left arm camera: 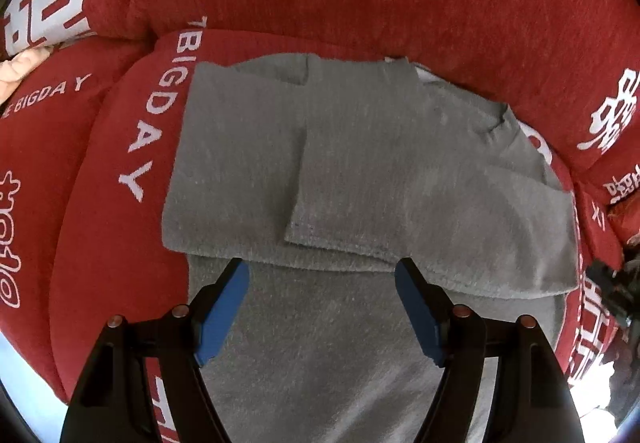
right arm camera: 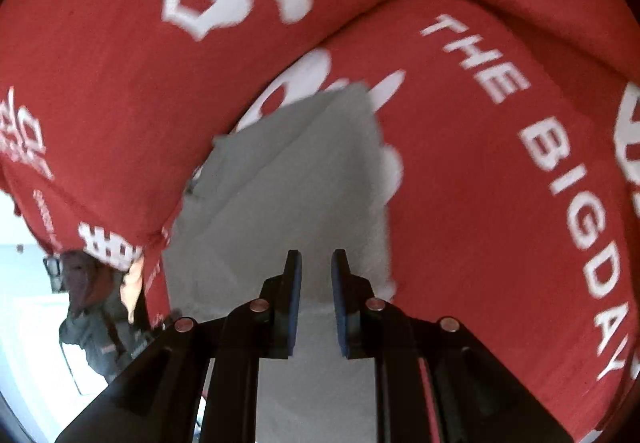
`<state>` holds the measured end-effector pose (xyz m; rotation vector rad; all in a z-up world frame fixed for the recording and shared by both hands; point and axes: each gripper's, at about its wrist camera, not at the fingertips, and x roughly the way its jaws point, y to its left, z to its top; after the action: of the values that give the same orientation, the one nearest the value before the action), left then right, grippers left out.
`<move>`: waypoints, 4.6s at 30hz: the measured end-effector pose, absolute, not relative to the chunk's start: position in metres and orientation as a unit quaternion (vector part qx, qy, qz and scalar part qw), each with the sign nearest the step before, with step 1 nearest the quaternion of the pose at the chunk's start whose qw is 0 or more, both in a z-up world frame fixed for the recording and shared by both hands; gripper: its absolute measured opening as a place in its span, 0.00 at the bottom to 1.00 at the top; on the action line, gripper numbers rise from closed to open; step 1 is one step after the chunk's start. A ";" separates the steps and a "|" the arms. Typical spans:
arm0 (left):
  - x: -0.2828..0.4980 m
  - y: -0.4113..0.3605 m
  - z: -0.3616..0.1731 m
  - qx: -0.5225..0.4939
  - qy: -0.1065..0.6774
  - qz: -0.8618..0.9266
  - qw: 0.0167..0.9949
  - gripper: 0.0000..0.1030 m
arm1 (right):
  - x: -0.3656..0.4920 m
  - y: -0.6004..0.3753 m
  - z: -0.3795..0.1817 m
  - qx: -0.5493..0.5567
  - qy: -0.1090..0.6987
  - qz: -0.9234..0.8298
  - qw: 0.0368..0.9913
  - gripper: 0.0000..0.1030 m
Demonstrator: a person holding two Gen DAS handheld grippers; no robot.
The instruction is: Fold small clothes
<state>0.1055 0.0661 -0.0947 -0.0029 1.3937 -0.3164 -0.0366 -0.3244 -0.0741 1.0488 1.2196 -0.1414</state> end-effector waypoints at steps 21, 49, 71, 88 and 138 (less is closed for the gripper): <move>0.143 0.065 -0.113 -0.038 0.650 -0.175 0.739 0.14 | -0.030 -0.263 -0.111 0.411 0.623 -0.062 0.663 0.18; 0.072 0.066 -0.098 0.063 0.691 -0.151 0.704 0.72 | -0.047 -0.247 -0.071 0.408 0.634 -0.039 0.656 0.53; 0.024 0.007 -0.084 0.094 0.691 -0.138 0.703 0.72 | -0.064 -0.247 -0.085 0.417 0.663 -0.006 0.622 0.54; -0.020 0.057 -0.077 0.064 0.698 -0.103 0.706 0.72 | -0.075 -0.226 -0.069 0.387 0.643 0.041 0.660 0.59; -0.149 0.195 -0.172 -0.082 0.732 -0.262 0.624 0.67 | -0.255 -0.114 -0.156 0.469 0.654 0.072 0.589 0.62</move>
<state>-0.1488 0.1950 -0.1721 -0.1887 1.6802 -0.6018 -0.2548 -0.1140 -0.1562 1.0931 1.5237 0.1668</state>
